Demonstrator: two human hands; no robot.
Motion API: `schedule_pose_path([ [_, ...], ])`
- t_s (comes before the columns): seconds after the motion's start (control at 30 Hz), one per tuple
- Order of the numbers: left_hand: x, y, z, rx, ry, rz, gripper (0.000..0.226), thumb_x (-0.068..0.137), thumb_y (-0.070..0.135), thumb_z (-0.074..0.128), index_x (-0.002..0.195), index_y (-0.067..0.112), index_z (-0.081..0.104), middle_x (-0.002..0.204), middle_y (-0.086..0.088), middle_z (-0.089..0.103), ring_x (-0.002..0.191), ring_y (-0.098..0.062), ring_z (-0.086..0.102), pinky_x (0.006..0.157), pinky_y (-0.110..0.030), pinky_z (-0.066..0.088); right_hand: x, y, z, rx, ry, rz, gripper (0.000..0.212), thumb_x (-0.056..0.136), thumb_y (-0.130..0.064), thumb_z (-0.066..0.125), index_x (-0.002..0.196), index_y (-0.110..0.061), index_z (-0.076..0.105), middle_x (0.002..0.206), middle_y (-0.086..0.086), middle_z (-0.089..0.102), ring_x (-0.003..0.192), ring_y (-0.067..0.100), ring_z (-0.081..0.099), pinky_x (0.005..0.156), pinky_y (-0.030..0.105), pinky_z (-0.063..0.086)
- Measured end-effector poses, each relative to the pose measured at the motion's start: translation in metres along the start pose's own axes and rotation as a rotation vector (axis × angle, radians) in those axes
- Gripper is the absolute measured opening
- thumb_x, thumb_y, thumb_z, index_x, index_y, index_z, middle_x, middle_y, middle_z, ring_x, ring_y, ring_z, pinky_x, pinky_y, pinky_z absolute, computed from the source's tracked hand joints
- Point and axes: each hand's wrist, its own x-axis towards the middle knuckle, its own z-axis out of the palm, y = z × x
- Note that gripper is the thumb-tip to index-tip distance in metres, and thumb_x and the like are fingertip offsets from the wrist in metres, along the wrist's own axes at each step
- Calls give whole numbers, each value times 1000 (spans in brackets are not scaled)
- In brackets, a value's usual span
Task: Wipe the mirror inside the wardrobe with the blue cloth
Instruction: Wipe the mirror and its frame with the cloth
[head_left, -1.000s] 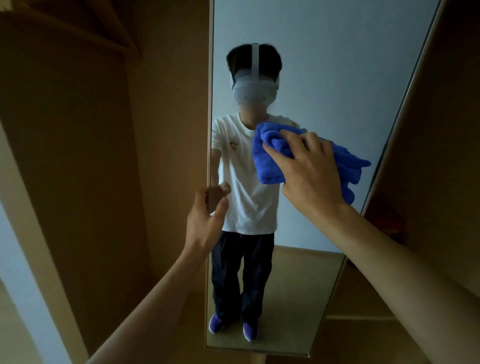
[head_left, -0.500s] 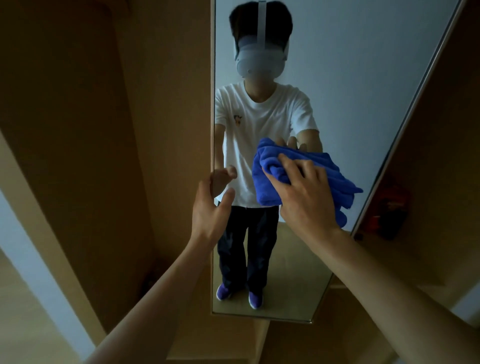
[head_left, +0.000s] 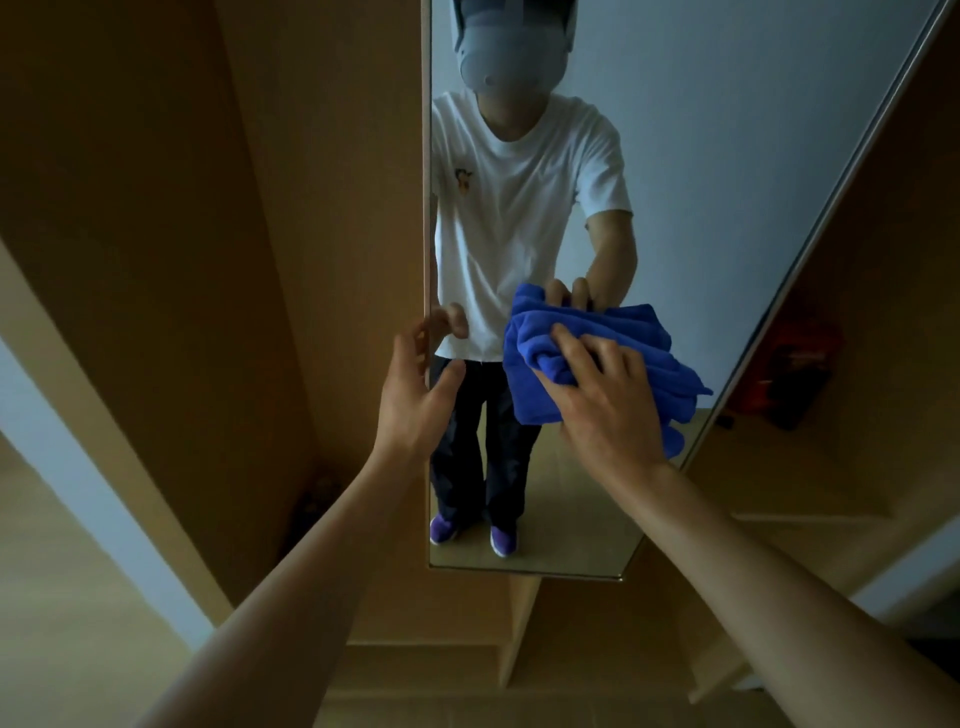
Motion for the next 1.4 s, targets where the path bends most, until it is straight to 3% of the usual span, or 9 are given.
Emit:
schedule_pose_path([
  [0.27,-12,-41,8,30,37,-47,44,97,19,63,136,28,44,127,10,61,111,10,58,78,-2,46,-39,-18,29,82,-85,24,42,83,-7,56,124,-10,66,143,10,54,113,37,54,90,49,41],
  [0.33,-17,-52,11,49,42,-49,44,99,19,62,137,27,42,130,7,60,117,5,57,86,-8,47,-52,-24,41,104,-101,20,40,83,-8,58,122,-10,67,142,10,55,112,37,54,90,50,43],
  [0.4,-25,-64,14,69,47,-49,46,98,17,62,138,26,40,134,4,58,123,-3,57,99,-24,49,-66,-30,53,125,-130,7,42,79,-9,63,120,-9,67,142,11,55,112,38,55,89,51,44],
  [0.5,-36,-84,20,95,52,-59,52,97,16,63,141,24,38,139,3,54,129,-9,54,108,-39,48,-86,-43,69,149,-215,7,57,67,-9,74,123,-9,65,142,11,54,112,40,56,89,53,45],
  [0.63,-51,-112,24,101,42,-85,58,94,10,64,144,23,37,143,1,50,135,-9,49,112,-45,44,-108,-55,89,148,-242,11,50,76,-10,60,126,-11,63,143,10,55,113,38,57,89,51,44],
  [0.77,-63,-134,28,111,21,-117,61,93,11,63,147,16,35,146,-2,48,139,-15,46,114,-49,42,-133,-67,109,184,-280,-18,44,81,-12,60,125,-12,65,141,11,56,113,39,59,91,52,48],
  [0.93,-72,-157,30,134,12,-168,62,92,18,62,147,18,34,146,-2,48,139,-15,45,113,-49,42,-162,-82,139,188,-345,-24,57,74,-10,78,128,-12,63,142,11,55,117,36,48,92,52,48],
  [1.1,-80,-178,33,145,24,-207,57,95,11,63,144,18,36,144,-1,50,136,-13,47,112,-48,42,-190,-98,163,198,-423,-36,61,66,-9,84,124,-11,67,139,10,58,112,37,59,90,50,50],
  [1.4,-87,-209,37,185,37,-258,54,94,18,63,140,24,36,138,0,54,130,-17,53,107,-50,46,-236,-129,207,205,-507,-23,51,73,-8,77,123,-10,66,139,7,57,112,33,58,92,47,45],
])
